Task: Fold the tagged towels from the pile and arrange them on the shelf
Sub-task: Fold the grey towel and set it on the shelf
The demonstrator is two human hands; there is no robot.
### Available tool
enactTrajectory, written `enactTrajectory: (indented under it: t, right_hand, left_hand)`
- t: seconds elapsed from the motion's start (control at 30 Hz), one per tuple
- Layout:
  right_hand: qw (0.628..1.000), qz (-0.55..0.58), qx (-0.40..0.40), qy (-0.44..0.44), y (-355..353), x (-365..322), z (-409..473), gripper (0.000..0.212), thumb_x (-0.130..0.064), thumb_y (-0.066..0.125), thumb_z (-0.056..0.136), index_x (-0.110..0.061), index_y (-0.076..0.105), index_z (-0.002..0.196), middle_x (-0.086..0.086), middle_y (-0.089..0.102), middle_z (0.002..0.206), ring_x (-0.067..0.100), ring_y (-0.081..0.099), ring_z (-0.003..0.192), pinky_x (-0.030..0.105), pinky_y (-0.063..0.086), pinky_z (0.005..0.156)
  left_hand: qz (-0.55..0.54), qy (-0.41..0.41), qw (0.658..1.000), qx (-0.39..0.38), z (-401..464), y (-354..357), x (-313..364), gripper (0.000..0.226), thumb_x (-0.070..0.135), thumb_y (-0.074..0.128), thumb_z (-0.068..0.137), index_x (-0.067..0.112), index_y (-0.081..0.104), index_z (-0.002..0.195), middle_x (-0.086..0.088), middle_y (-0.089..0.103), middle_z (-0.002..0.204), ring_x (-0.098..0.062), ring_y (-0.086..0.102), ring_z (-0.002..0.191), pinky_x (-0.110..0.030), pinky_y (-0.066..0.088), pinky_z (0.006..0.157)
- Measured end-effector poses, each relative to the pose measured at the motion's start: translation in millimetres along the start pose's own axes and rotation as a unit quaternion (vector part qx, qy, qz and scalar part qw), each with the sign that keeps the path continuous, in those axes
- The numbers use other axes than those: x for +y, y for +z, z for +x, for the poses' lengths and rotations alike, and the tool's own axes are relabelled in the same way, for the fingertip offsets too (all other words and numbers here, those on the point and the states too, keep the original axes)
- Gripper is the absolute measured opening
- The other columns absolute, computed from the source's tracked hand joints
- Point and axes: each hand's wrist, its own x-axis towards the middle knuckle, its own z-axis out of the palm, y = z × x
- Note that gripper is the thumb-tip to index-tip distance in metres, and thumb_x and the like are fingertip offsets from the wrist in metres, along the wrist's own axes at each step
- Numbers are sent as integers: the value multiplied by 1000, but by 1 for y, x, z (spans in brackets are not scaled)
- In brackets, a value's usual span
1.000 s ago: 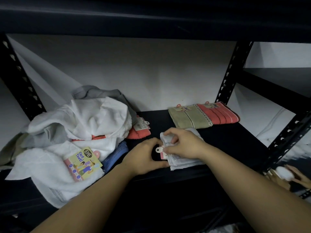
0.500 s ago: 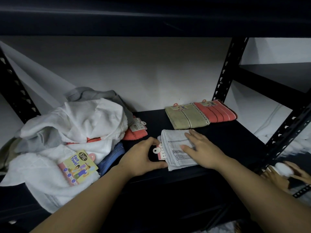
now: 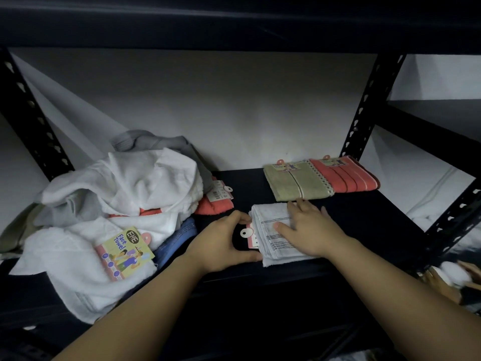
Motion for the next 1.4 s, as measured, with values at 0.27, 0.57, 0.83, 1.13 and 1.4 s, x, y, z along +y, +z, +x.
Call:
enactTrajectory:
  t: [0.27, 0.57, 0.83, 1.13, 1.4]
  right_hand:
    - [989, -9, -42, -141, 21, -32, 9, 67, -60, 21, 107, -33, 4, 166, -7, -5, 174, 8, -9, 159, 42, -7, 129]
    - [993, 22, 6, -114, 10, -34, -5, 71, -62, 20, 106, -26, 6, 166, -6, 0, 174, 8, -12, 158, 49, -8, 129]
    - [988, -33, 36, -147, 37, -23, -59, 118, -96, 41, 77, -29, 4, 166, -14, -6, 172, 2, -7, 158, 41, -1, 130]
    - [932, 325, 54, -153, 31, -5, -81, 53, -48, 67, 97, -34, 57, 147, -23, 53, 150, -12, 42, 140, 29, 28, 125]
    - [856, 500, 125, -37, -27, 22, -80, 14, -32, 65, 101, -26, 74, 110, -9, 78, 104, 7, 73, 98, 24, 54, 86]
  left_hand:
    - [-24, -6, 1000, 15, 0, 1, 0, 84, 71, 87, 60, 40, 48, 127, 29, 58, 129, 14, 51, 123, -21, 46, 105]
    - [-31, -10, 999, 14, -2, 0, -2, 80, 63, 86, 64, 36, 50, 130, 26, 60, 130, 12, 53, 124, -24, 47, 106]
    - [-61, 23, 998, 15, -5, -2, -1, 56, 15, 66, 80, 35, 53, 131, 22, 64, 123, 4, 59, 118, -25, 53, 90]
    - [18, 82, 993, -78, 4, -3, -7, 50, 22, 66, 93, 41, 60, 139, 20, 44, 147, 5, 37, 139, -21, 28, 118]
    - [-244, 35, 968, -41, 20, 3, 47, 27, 43, 85, 82, 24, 65, 83, 3, 77, 107, -16, 67, 117, -36, 52, 94]
